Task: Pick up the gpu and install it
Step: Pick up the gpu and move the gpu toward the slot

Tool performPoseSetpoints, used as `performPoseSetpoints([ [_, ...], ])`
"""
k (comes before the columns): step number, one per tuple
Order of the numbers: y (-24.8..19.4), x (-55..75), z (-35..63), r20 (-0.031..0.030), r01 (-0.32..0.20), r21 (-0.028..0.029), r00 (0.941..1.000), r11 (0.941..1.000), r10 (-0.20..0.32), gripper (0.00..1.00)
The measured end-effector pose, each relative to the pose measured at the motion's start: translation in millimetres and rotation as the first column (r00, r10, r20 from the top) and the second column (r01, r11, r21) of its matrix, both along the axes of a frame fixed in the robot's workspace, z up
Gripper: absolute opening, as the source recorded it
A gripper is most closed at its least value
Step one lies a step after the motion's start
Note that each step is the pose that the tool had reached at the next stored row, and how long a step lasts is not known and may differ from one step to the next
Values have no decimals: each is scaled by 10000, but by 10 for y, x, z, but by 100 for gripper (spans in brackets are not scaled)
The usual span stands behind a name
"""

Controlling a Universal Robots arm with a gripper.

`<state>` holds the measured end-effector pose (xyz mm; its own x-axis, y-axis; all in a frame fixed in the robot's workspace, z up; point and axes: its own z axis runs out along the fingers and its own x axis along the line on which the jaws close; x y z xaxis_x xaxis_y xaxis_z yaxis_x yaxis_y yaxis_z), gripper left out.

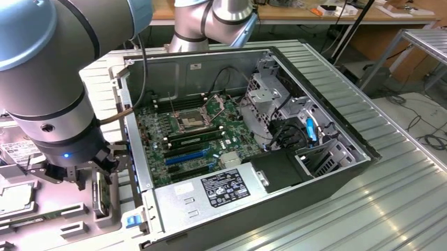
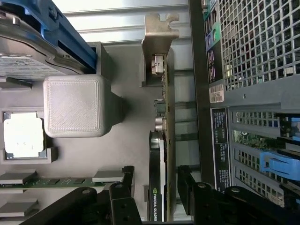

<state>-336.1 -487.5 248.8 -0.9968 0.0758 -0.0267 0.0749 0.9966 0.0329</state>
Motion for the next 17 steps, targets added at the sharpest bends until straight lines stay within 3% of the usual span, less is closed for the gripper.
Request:
performPoseSetpoints([
  [2,1,0,-35,2,1,-30,10000,10000,-1,50],
  [10,1,0,-34,1,0,-32,10000,10000,0,50],
  [12,1,0,-35,1,0,-32,10000,10000,0,41],
  [15,1,0,-35,2,0,-32,10000,10000,0,40],
  [16,1,0,-35,1,0,-32,10000,10000,0,33],
  [17,1,0,-35,1,0,-32,10000,10000,0,33],
])
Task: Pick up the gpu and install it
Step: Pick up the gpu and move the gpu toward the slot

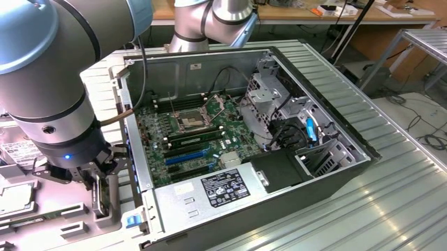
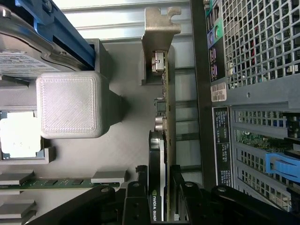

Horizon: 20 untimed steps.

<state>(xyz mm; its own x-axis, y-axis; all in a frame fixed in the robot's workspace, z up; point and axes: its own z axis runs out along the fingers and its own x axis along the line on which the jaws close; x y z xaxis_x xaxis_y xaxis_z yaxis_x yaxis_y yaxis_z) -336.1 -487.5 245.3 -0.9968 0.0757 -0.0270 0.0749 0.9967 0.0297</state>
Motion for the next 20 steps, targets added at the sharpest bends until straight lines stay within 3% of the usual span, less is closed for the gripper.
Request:
performPoseSetpoints([
  [5,0,0,0,-1,0,-2,10000,10000,0,31],
  [6,0,0,0,-1,0,-1,10000,10000,0,27],
  [20,0,0,0,0,0,0,10000,10000,0,27],
])
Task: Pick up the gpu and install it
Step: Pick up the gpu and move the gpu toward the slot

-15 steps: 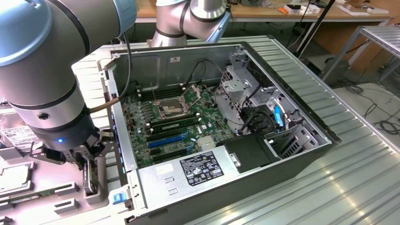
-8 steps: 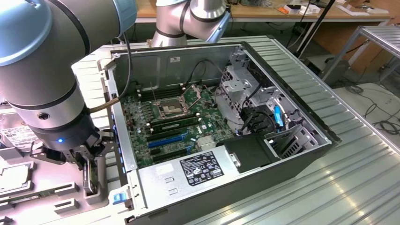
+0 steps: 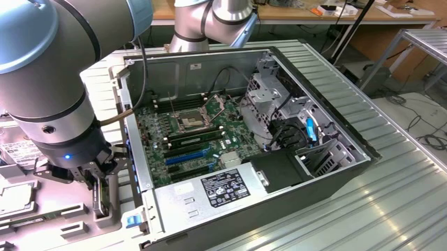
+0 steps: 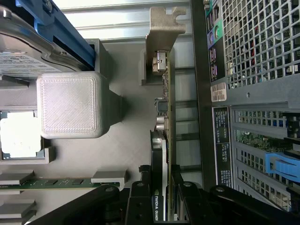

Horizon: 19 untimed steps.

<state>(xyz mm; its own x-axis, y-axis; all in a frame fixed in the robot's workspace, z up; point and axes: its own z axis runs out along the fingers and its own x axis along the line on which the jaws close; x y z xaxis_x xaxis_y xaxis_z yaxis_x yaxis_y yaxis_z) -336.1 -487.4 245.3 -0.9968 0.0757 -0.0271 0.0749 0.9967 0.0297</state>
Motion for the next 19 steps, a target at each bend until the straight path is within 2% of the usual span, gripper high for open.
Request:
performPoseSetpoints([
  [2,0,0,12,3,0,7,10000,10000,0,27],
  [6,0,0,111,-12,0,9,10000,10000,0,27],
  [12,0,0,445,-85,0,9,10000,10000,0,27],
  [18,0,0,644,-106,0,8,9999,10000,0,27],
  [19,0,0,704,-109,0,9,9999,10000,0,27],
])
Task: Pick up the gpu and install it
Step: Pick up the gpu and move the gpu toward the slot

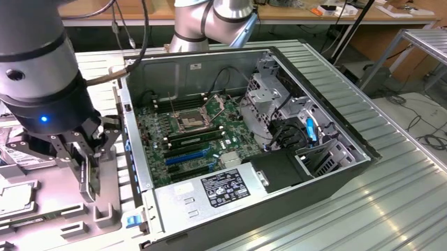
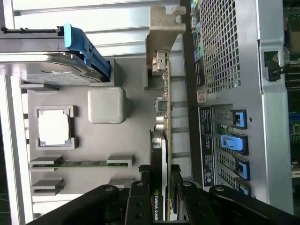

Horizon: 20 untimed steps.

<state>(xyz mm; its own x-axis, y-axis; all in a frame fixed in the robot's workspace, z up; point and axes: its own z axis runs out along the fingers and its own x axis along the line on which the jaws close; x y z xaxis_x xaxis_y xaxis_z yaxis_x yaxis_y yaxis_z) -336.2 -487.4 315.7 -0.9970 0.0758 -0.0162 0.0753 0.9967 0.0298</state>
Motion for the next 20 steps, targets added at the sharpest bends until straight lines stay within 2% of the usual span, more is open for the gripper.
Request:
performPoseSetpoints([
  [1,0,0,71,-3,0,0,10000,10000,0,27],
  [2,0,0,201,-13,0,0,10000,10000,0,27],
  [4,0,0,373,-28,0,0,10000,10000,0,27],
  [6,0,0,462,-35,0,1,10000,10000,0,27],
  [10,0,0,733,-56,0,0,10000,10000,0,27],
  [19,0,0,1110,-80,0,1,10000,10000,0,27],
  [20,0,0,1123,-79,0,2,10000,10000,0,27],
])
